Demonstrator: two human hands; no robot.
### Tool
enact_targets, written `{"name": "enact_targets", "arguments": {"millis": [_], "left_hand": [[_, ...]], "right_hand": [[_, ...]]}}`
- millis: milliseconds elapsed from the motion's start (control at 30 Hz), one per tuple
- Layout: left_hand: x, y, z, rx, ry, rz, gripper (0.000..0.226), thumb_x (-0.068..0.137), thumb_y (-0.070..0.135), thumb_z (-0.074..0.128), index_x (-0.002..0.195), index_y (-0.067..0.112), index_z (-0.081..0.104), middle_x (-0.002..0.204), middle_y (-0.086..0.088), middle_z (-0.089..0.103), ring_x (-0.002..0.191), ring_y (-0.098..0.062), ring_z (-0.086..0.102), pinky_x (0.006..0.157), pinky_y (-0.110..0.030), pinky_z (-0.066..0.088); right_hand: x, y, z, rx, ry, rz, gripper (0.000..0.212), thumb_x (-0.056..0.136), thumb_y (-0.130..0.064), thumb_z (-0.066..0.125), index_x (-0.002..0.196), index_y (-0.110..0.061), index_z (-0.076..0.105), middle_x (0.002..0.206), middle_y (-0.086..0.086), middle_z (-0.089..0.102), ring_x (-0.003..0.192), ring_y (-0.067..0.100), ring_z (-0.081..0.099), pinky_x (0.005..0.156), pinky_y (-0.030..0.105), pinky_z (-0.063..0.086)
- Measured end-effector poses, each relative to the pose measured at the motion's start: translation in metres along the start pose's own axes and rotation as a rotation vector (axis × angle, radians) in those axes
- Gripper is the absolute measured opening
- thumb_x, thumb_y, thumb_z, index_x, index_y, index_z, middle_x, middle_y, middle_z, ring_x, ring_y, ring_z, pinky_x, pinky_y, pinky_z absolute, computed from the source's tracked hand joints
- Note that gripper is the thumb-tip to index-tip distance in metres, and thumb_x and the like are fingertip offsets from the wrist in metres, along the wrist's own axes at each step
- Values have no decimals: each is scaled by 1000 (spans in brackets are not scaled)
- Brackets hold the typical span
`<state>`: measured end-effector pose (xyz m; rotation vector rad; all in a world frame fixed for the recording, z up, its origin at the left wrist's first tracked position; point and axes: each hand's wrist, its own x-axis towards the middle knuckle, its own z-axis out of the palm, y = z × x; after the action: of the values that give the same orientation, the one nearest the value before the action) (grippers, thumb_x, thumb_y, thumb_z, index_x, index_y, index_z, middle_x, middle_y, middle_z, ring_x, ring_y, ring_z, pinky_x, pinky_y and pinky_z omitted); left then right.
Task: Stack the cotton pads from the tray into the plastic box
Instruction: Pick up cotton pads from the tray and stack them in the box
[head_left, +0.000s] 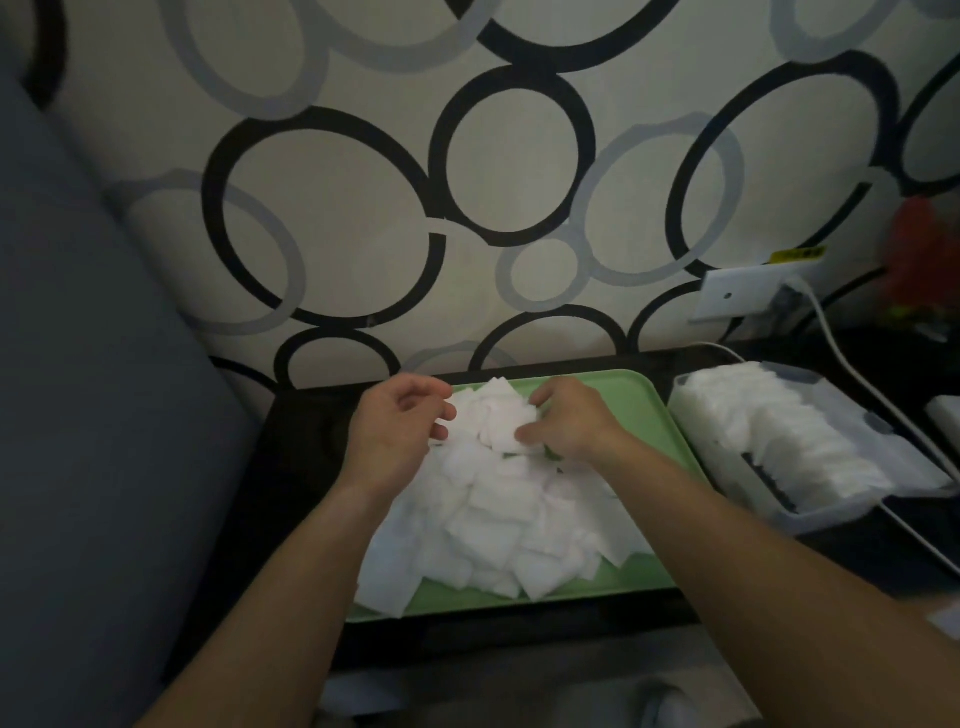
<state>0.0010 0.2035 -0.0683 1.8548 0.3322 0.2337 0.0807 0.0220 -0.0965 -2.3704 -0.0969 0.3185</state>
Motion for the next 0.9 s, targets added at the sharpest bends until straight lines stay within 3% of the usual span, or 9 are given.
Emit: {"name": "enact_targets", "arguments": {"millis": [133,233,333,400,467,567,767,900], "left_hand": [[1,-1,-1,-1,-6,-4,13,97,15,59,102,19,70,91,-1,74,73,-12,67,59,-21,44],[1,-3,3,4,-16,-8,12,93,17,65,103,23,69,94,1,74,78,-12,69,65,-24,48],[1,-1,9,-54,-73,-33,26,87,28,75,112,25,68,106,3,71,96,-13,68,78,-31,54],[-2,2,14,-135,-150,-64,41,85,31,77,122,21,65,113,2,71,102,-14,69,85,-32,57],[-5,7,20,-250,-200,-95,44,86,24,77,126,14,62,115,-3,72,100,-16,72,78,-28,59],[-7,12,26,-331,-195,-101,29,88,14,74,116,13,66,105,-4,76,90,-14,74,67,-24,58],[-5,16,28,-500,-221,-147,23,94,22,66,112,7,71,104,-11,76,93,-23,74,76,-33,60],[-5,15,27,-497,-190,-150,17,94,19,66,110,14,73,102,-7,77,91,-20,73,73,-31,59]], "right_hand": [[-6,2,-4,178,-4,-1,40,78,-17,82,114,-10,64,93,3,64,86,21,62,80,33,50],[-15,2,-14,306,-37,-45,29,84,-14,76,106,1,66,84,8,62,79,21,60,76,34,50],[-25,-3,-25,489,-133,-119,18,87,-13,72,102,-2,70,95,22,67,85,23,63,73,34,50],[-29,-7,-30,588,-213,-171,19,88,-13,71,107,-7,71,100,19,70,88,20,65,73,32,50],[-32,-9,-30,625,-273,-225,21,89,-13,70,109,-6,71,100,17,71,88,19,66,74,31,50],[-32,-9,-29,646,-287,-252,18,90,-12,69,108,-8,70,99,15,71,89,20,67,76,33,51],[-32,-3,-35,629,-281,-241,19,91,-12,67,110,-9,70,98,8,73,89,18,67,76,31,52],[-33,-2,-33,610,-296,-235,19,89,-9,70,108,-7,70,105,16,73,93,25,68,82,38,52]]}}
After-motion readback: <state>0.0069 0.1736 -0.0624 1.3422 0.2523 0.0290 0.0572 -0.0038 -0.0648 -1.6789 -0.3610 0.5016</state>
